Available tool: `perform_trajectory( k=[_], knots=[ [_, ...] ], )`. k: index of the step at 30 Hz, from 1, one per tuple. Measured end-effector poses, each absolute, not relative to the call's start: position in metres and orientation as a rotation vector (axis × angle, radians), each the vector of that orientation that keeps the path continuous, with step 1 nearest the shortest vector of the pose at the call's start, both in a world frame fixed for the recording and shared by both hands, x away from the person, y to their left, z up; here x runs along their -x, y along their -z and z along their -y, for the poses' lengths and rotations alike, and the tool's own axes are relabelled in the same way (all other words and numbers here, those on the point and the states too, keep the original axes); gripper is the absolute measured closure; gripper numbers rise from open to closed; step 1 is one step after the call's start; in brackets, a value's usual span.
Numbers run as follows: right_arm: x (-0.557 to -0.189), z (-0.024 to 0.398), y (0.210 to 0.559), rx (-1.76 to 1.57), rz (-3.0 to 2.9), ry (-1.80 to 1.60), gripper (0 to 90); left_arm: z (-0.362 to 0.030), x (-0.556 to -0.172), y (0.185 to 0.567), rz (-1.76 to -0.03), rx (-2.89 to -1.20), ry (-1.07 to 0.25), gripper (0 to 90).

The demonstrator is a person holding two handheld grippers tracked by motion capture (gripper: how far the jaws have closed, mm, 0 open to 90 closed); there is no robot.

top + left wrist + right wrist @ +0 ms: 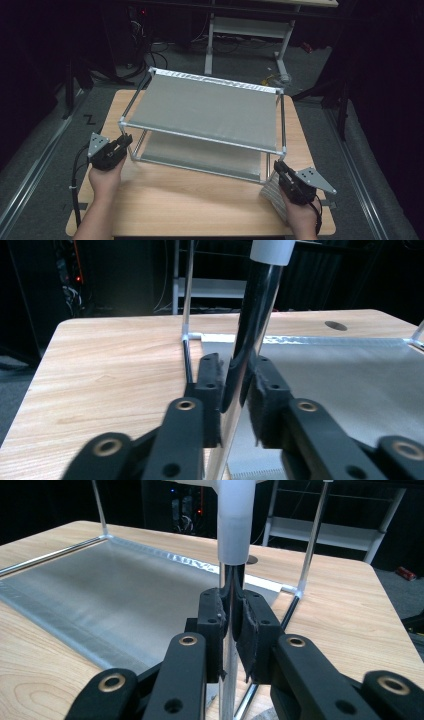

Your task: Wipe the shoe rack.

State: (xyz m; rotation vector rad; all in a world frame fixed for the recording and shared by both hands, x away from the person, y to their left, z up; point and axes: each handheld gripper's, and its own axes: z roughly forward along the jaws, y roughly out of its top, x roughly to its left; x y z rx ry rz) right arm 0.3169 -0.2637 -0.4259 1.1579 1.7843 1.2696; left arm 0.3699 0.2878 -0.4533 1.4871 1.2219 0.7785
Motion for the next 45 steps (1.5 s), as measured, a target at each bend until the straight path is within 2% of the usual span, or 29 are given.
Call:
perform_trajectory(
  k=[2,6,13,17,27,38,42,43,44,45],
  knots=[
    [-0.318,0.262,0.426,-1.153,-1.784,-1.269,80.8,-0.289,-0.364,0.452,-1.227,-1.478,-0.782,67.7],
    [-0.317,0.255,0.427,-1.144,-1.794,-1.298,80.5,-0.292,-0.345,0.454,-1.227,-1.471,-0.799,61.3],
    [-0.305,0.237,0.429,-1.101,-1.826,-1.346,80.3,-0.290,-0.315,0.461,-1.202,-1.487,-0.793,60.8],
    [-0.295,0.222,0.431,-1.060,-1.858,-1.382,80.4,-0.271,-0.297,0.458,-1.134,-1.519,-0.763,60.8],
    [-0.290,0.193,0.436,-0.984,-1.930,-1.440,80.2,-0.233,-0.285,0.451,-1.031,-1.559,-0.687,59.3],
    [-0.292,0.160,0.438,-0.907,-1.995,-1.481,80.0,-0.214,-0.276,0.460,-1.011,-1.579,-0.645,59.2],
    [-0.295,0.154,0.438,-0.895,-2.021,-1.459,73.4,-0.212,-0.273,0.462,-1.004,-1.588,-0.635,58.9],
    [-0.294,0.154,0.439,-0.891,-2.023,-1.458,70.4,-0.210,-0.272,0.464,-1.001,-1.593,-0.632,58.9],
    [-0.289,0.159,0.438,-0.883,-2.023,-1.462,63.6,-0.208,-0.270,0.465,-0.998,-1.603,-0.628,58.2],
    [-0.287,0.162,0.438,-0.883,-2.023,-1.463,61.9,-0.205,-0.269,0.465,-0.998,-1.621,-0.618,57.8]
  ],
)
